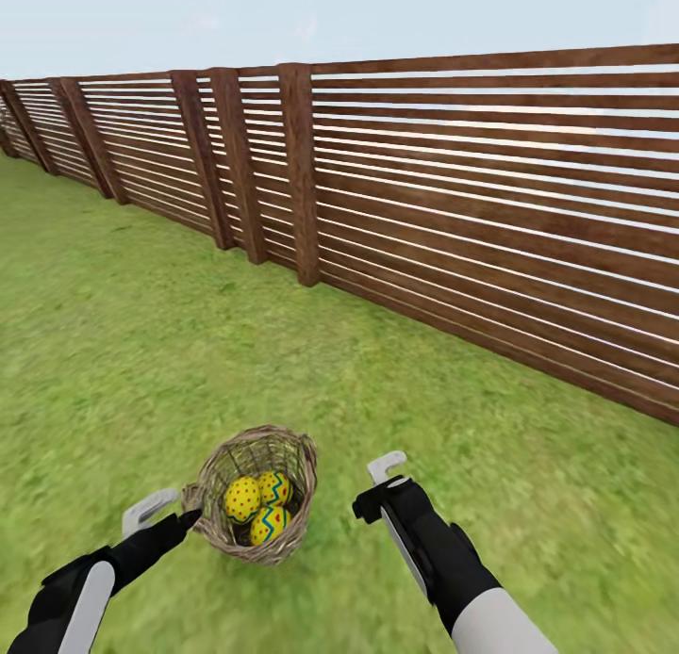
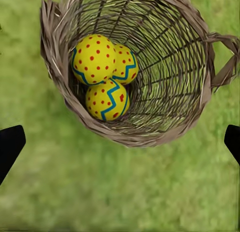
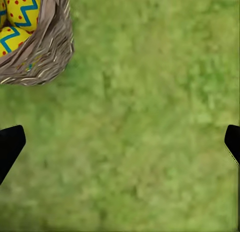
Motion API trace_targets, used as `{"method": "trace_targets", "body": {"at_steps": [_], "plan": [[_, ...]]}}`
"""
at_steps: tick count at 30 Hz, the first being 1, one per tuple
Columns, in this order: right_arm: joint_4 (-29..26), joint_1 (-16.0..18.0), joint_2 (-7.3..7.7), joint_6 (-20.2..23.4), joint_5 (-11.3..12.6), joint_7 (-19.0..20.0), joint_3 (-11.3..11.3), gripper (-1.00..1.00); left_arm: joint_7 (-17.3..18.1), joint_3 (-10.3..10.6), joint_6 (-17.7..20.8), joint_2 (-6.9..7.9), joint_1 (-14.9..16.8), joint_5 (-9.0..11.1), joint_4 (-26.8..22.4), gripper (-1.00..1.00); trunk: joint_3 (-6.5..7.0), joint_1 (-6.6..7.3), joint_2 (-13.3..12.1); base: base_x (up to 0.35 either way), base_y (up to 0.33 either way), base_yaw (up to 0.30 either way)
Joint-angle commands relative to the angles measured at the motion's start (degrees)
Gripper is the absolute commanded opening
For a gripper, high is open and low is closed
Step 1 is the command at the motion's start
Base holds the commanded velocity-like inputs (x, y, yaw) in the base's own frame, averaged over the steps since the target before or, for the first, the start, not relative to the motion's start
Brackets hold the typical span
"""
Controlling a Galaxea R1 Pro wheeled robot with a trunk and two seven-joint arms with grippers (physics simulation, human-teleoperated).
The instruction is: Take the three Easter eggs out of the wicker basket on the lawn in the garden, then place them on the lawn next to a single tree (choose any tree) so that all three eggs are next to the same tree and none are left in the basket.
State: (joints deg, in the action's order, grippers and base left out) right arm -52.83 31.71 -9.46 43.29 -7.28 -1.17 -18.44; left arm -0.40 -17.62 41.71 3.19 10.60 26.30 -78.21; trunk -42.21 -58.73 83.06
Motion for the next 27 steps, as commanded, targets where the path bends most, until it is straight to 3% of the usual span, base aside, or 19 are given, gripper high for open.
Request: {"method": "trace_targets", "body": {"at_steps": [1,13,27], "plan": [[-0.1,0.0,0.0,0.4,-0.3,-0.1,-0.1,1.0,0.0,-0.1,0.4,-0.02,0.0,0.2,0.0,1.0,-0.05,0.0,0.0,0.059,-0.333,0.287],[-0.1,0.0,-0.03,0.5,-0.3,-0.1,-0.9,1.0,0.0,-0.2,0.3,0.01,0.0,0.2,0.1,1.0,-0.05,0.0,0.0,0.162,-0.304,0.298],[1.3,0.0,-0.06,0.2,-0.2,-0.1,-1.0,1.0,-0.2,-0.6,0.5,0.79,0.1,-0.2,-0.1,1.0,-0.05,0.0,0.0,0.328,-0.015,0.293]]}}
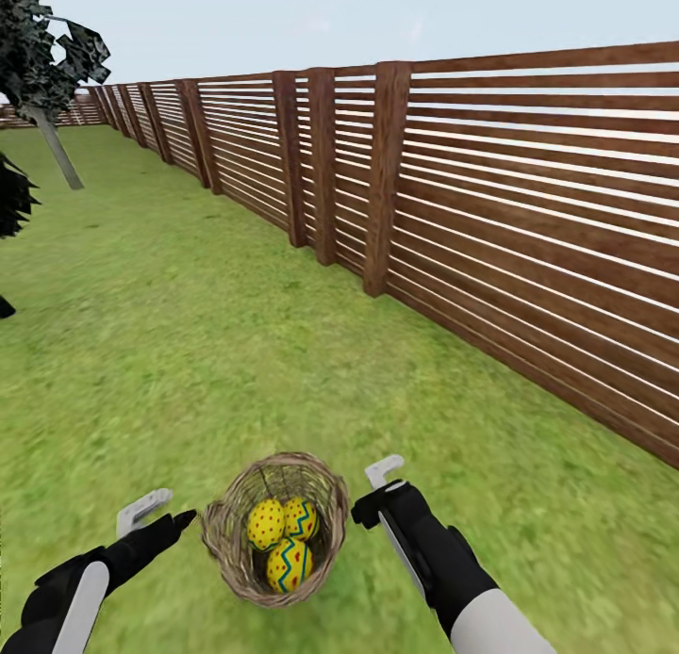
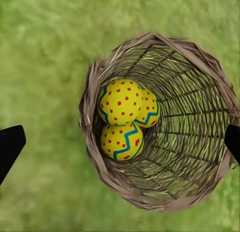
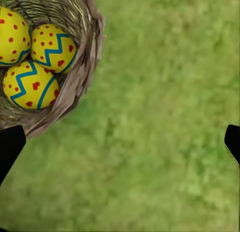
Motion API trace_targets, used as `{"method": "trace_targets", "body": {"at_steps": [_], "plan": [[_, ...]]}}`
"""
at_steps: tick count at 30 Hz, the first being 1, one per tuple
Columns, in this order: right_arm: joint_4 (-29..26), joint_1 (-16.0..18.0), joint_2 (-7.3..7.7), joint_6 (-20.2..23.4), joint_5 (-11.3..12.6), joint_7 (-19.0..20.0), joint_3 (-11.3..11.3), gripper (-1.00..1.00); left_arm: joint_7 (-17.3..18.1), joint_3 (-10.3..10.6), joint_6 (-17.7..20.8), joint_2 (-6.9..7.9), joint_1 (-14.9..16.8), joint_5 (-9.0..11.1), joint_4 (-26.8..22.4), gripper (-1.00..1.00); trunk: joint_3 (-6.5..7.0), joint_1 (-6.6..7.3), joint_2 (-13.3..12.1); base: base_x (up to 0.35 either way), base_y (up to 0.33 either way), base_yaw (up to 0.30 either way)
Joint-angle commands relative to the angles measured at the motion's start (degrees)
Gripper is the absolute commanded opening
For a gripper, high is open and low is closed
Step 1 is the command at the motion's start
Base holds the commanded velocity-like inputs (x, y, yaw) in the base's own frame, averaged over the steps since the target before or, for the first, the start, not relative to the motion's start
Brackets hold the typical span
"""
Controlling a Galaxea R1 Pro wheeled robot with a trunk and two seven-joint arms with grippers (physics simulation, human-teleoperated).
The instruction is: Take the three Easter eggs out of the wicker basket on the lawn in the garden, then place them on the lawn next to a single tree (choose any tree) so that all three eggs are next to the same tree and none are left in the basket.
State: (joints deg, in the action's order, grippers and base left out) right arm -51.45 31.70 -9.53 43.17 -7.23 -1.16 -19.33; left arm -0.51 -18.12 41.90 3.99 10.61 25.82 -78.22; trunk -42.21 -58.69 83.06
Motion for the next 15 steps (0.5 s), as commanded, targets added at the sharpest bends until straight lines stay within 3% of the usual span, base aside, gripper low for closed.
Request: {"method": "trace_targets", "body": {"at_steps": [1,5,10,13,15], "plan": [[0.0,0.0,0.07,0.3,-0.3,-0.1,-0.1,1.0,-0.1,0.0,0.3,0.02,0.0,0.2,0.0,1.0,-0.05,-0.03,0.0,0.337,0.0,0.125],[0.1,0.0,0.3,-2.2,-0.3,0.0,-0.1,1.0,-1.1,0.2,0.3,-0.02,0.0,0.1,0.0,1.0,-0.05,-0.03,0.0,0.322,0.0,0.037],[0.2,-0.3,0.24,-3.6,-0.3,0.4,-0.1,1.0,-3.8,0.6,0.3,-0.14,0.0,0.0,0.1,1.0,-0.05,-0.03,0.0,0.074,0.0,0.005],[0.3,-0.3,0.29,-3.6,0.0,0.6,-0.1,1.0,-5.8,0.5,0.4,-0.05,0.1,-1.6,0.3,1.0,-0.05,-0.03,0.0,0.004,0.0,0.0],[0.7,-0.2,0.18,-3.1,0.6,0.3,-0.1,1.0,-10.7,0.5,0.9,-0.2,0.5,-4.4,0.4,1.0,-0.05,-0.03,0.0,0.001,0.0,0.0]]}}
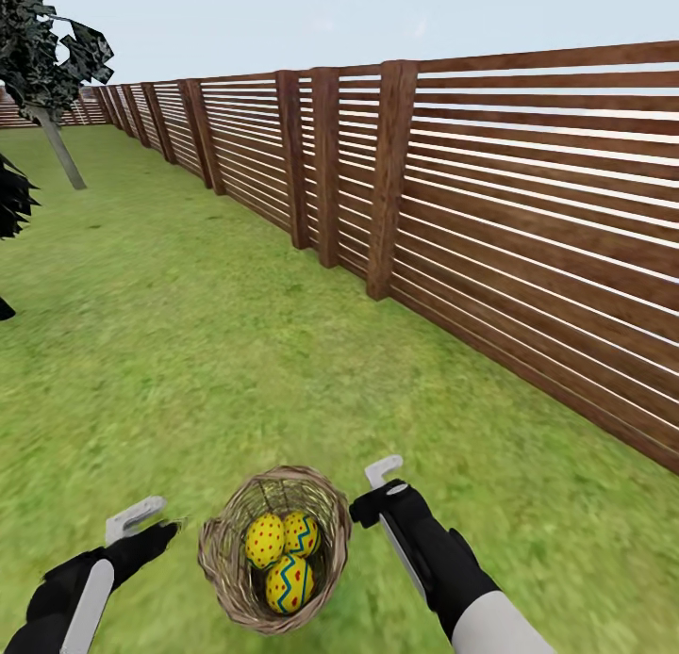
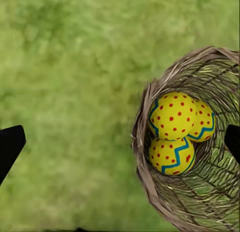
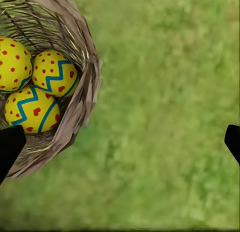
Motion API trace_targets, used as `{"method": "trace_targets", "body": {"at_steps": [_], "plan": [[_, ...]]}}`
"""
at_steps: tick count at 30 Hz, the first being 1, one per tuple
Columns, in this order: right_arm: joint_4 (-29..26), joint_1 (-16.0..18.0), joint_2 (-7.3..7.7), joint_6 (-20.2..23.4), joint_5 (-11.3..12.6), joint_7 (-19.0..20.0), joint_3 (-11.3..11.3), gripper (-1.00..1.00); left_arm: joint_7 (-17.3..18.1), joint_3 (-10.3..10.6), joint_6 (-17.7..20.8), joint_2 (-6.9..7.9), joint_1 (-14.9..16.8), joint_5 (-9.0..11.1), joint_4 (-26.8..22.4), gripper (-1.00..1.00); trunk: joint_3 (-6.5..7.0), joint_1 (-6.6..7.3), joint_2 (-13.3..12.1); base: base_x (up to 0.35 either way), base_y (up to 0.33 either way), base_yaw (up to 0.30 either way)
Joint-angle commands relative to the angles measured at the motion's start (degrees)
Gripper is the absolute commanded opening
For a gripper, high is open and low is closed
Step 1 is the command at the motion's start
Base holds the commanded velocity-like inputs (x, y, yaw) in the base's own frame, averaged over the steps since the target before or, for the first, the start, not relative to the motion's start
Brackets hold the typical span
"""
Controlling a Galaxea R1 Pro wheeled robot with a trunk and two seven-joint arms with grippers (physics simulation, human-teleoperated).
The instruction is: Take the three Easter eggs out of the wicker basket on the lawn in the garden, then place them on the lawn next to a single tree (choose any tree) so that all three eggs are next to the same tree and none are left in the basket.
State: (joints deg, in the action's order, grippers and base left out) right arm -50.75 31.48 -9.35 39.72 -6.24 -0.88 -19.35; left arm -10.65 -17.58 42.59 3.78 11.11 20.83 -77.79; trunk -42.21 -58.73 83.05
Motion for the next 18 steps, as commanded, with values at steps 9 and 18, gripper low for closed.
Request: {"method": "trace_targets", "body": {"at_steps": [9,18], "plan": [[20.7,13.4,-0.34,2.0,10.5,-5.0,0.1,1.0,-16.0,1.8,0.0,-0.37,13.8,-1.5,19.8,1.0,-0.05,0.0,0.0,0.0,0.0,0.0],[28.2,18.8,-0.32,-3.1,16.4,-11.2,0.1,1.0,-15.6,8.5,0.0,-0.35,16.0,-1.3,21.8,1.0,-0.05,0.0,0.0,0.0,0.0,0.0]]}}
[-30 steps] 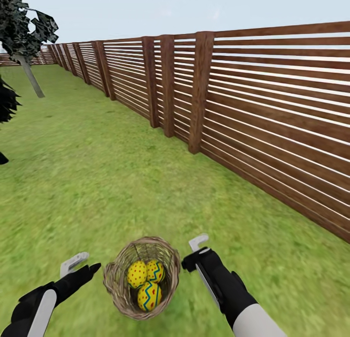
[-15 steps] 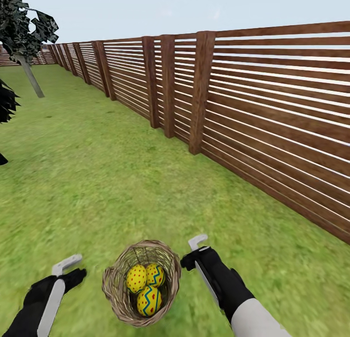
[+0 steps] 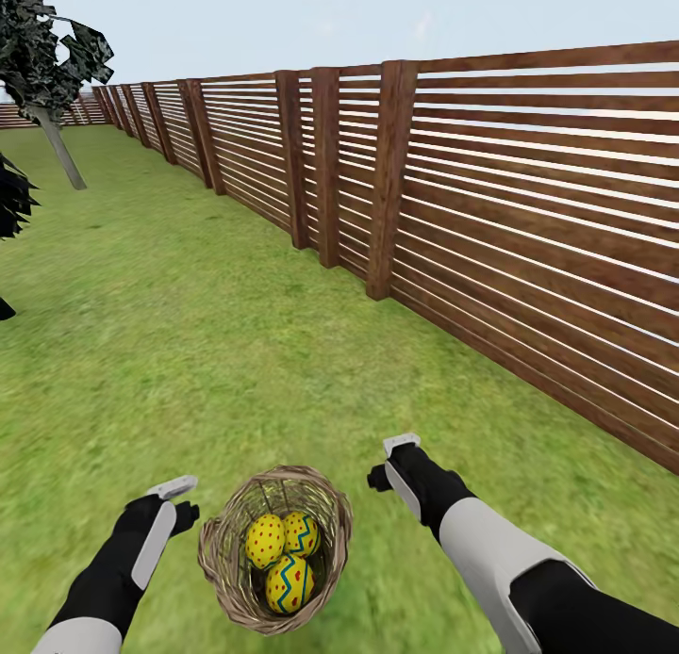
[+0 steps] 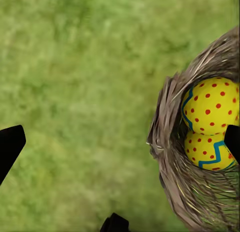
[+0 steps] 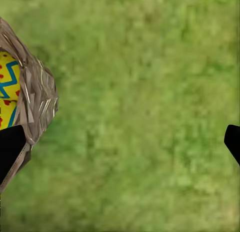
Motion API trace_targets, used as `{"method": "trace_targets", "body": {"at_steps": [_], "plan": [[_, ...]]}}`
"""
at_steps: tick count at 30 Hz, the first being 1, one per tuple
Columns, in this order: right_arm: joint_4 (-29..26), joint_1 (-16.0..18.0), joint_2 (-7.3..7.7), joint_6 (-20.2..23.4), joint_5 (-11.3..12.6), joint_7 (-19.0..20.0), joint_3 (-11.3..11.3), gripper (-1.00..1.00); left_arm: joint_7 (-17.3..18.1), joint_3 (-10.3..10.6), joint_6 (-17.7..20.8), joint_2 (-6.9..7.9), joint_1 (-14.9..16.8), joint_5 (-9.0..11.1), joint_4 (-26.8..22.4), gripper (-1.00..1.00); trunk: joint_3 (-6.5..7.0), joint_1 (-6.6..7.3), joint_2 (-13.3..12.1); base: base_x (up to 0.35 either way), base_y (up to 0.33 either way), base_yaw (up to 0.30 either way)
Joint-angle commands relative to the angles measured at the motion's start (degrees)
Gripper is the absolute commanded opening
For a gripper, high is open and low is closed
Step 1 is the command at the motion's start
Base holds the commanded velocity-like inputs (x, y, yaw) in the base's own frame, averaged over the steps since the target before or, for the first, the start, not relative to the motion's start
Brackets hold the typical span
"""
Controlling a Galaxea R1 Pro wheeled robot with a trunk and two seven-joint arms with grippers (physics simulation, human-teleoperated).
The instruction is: Take the three Easter eggs out of the wicker basket on the lawn in the garden, then place them on the lawn next to a single tree (choose any tree) so that all three eggs are next to the same tree and none are left in the basket.
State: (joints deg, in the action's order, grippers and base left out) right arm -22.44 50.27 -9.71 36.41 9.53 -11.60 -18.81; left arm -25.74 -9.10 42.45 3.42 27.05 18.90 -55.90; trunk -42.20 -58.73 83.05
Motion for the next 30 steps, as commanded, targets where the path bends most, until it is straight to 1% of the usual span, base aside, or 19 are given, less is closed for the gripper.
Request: {"method": "trace_targets", "body": {"at_steps": [1,4,5,6,7,8,12,14,16,19,20,21,23,25,30], "plan": [[-0.1,0.1,0.04,0.2,0.6,-0.4,-0.4,1.0,-0.2,0.1,0.2,0.06,0.1,0.6,-0.1,1.0,-0.05,0.0,0.0,0.0,0.0,0.0],[-0.5,0.0,0.08,0.2,0.6,0.1,-0.4,1.0,2.6,0.1,0.2,0.72,0.1,0.7,-0.1,1.0,-0.05,0.0,0.0,0.0,0.0,0.0],[-0.7,0.0,0.13,0.2,0.6,0.3,-0.4,1.0,4.2,0.1,0.2,1.04,0.1,0.7,-0.1,1.0,-0.05,0.0,0.0,0.0,0.0,0.0],[-1.0,0.0,0.23,0.2,0.6,0.8,-0.4,1.0,7.4,0.0,0.2,1.61,0.1,0.7,-0.1,1.0,-0.23,-0.22,0.4,0.0,0.0,0.0],[-1.0,0.0,0.24,0.2,0.6,1.0,-0.4,1.0,8.1,0.0,0.2,1.73,0.1,0.7,-0.1,1.0,-0.41,-0.44,0.8,0.0,0.0,0.0],[-1.2,0.0,0.27,0.2,0.6,1.7,-0.4,1.0,9.7,-0.1,0.3,2.04,0.2,0.7,-0.2,1.0,-0.59,-0.66,1.2,0.0,0.0,0.0],[-1.3,0.0,0.48,0.2,0.5,4.7,-0.4,1.0,11.3,-0.6,0.2,2.44,0.2,0.8,0.0,1.0,-1.31,-1.54,2.8,0.0,0.0,0.0],[-1.3,0.0,0.53,0.2,0.5,6.7,-0.3,1.0,11.8,-1.4,0.1,2.54,0.2,0.9,0.2,1.0,-1.67,-1.97,3.6,0.0,0.0,0.0],[-1.6,0.0,0.53,0.2,0.5,7.7,-0.3,1.0,13.3,-2.8,0.1,3.05,0.2,0.9,0.4,1.0,-2.02,-2.41,4.4,0.0,0.0,0.0],[-3.7,0.0,0.54,0.3,0.5,8.1,-0.2,1.0,18.6,-5.1,0.0,4.79,0.2,0.8,1.5,1.0,-2.56,-3.07,5.6,0.0,0.0,0.0],[-4.0,0.2,0.8,0.2,0.8,8.4,0.2,1.0,18.9,-5.1,-0.3,4.61,0.5,1.0,1.8,1.0,-2.56,-3.07,5.6,0.0,0.0,0.0],[-4.3,0.4,0.45,0.1,1.1,8.8,0.5,1.0,18.8,-5.0,-0.6,4.59,0.3,1.0,2.1,1.0,-2.56,-3.07,5.6,0.0,0.0,0.0],[-4.6,0.4,0.38,0.1,1.6,9.1,0.6,1.0,18.8,-5.0,-1.2,4.59,0.2,1.0,1.9,1.0,-2.56,-3.07,5.6,0.0,0.0,0.0],[-4.2,0.4,0.27,0.1,1.3,8.5,0.6,1.0,18.7,-5.0,-0.9,4.59,0.0,1.0,1.3,1.0,-2.56,-3.07,5.6,0.0,0.0,0.0],[-4.9,0.4,0.34,0.4,1.6,7.2,2.2,1.0,18.7,-4.9,-1.5,4.64,0.0,1.0,1.1,1.0,-2.56,-3.07,5.6,0.0,0.0,0.0]]}}
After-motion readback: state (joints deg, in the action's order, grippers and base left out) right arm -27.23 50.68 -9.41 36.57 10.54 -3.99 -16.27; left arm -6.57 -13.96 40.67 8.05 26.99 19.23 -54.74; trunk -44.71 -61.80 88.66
